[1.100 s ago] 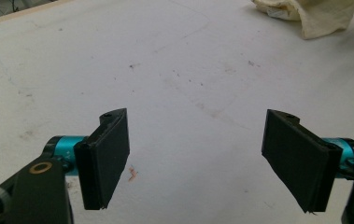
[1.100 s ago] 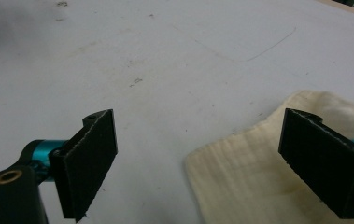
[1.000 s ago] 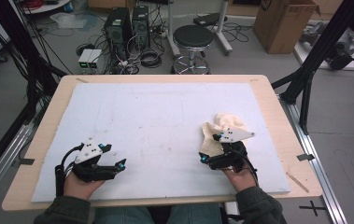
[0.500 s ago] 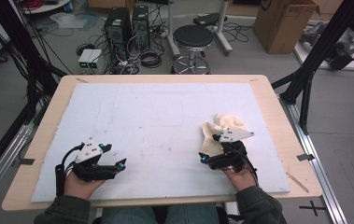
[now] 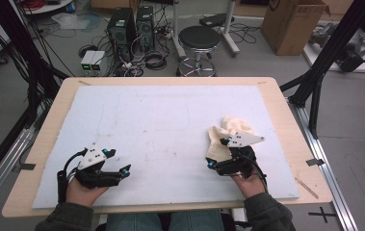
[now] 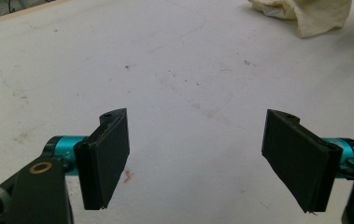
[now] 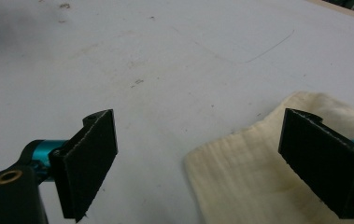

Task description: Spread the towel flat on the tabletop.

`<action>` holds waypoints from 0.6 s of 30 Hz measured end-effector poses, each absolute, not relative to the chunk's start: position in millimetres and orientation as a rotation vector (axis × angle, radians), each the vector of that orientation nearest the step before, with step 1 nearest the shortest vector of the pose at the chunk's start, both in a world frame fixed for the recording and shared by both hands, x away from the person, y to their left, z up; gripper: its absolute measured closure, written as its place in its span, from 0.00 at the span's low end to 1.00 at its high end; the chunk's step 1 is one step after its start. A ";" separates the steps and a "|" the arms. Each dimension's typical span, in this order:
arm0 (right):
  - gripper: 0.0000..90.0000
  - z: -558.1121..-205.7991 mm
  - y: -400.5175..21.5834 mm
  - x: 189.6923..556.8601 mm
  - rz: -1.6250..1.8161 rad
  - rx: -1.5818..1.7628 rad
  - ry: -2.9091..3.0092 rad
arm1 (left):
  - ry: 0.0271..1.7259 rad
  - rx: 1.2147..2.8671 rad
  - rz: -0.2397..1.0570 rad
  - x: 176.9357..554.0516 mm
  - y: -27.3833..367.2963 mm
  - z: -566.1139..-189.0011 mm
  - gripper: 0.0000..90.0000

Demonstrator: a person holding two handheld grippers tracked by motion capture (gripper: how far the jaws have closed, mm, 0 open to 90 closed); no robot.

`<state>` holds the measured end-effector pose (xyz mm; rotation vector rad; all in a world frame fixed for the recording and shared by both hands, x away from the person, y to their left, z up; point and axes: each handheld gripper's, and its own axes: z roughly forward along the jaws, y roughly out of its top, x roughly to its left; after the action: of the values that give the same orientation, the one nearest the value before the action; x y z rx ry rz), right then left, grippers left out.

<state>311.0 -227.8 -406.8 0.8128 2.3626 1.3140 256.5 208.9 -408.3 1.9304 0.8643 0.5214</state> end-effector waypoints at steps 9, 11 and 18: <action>0.12 -398.3 -236.5 307.8 1.321 0.822 2.332 | 0.863 1.921 0.524 258.8 207.7 -407.8 0.26; 0.12 -395.8 -239.4 307.8 1.324 0.824 2.325 | 0.857 1.927 0.521 259.0 207.4 -408.1 0.26; 0.12 -387.2 -249.6 311.5 1.351 0.839 2.287 | 0.861 1.926 0.524 257.4 208.4 -408.4 0.26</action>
<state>311.5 -249.6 -387.2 0.8394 2.2866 1.3514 257.4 208.4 -408.4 1.9257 0.8609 0.5240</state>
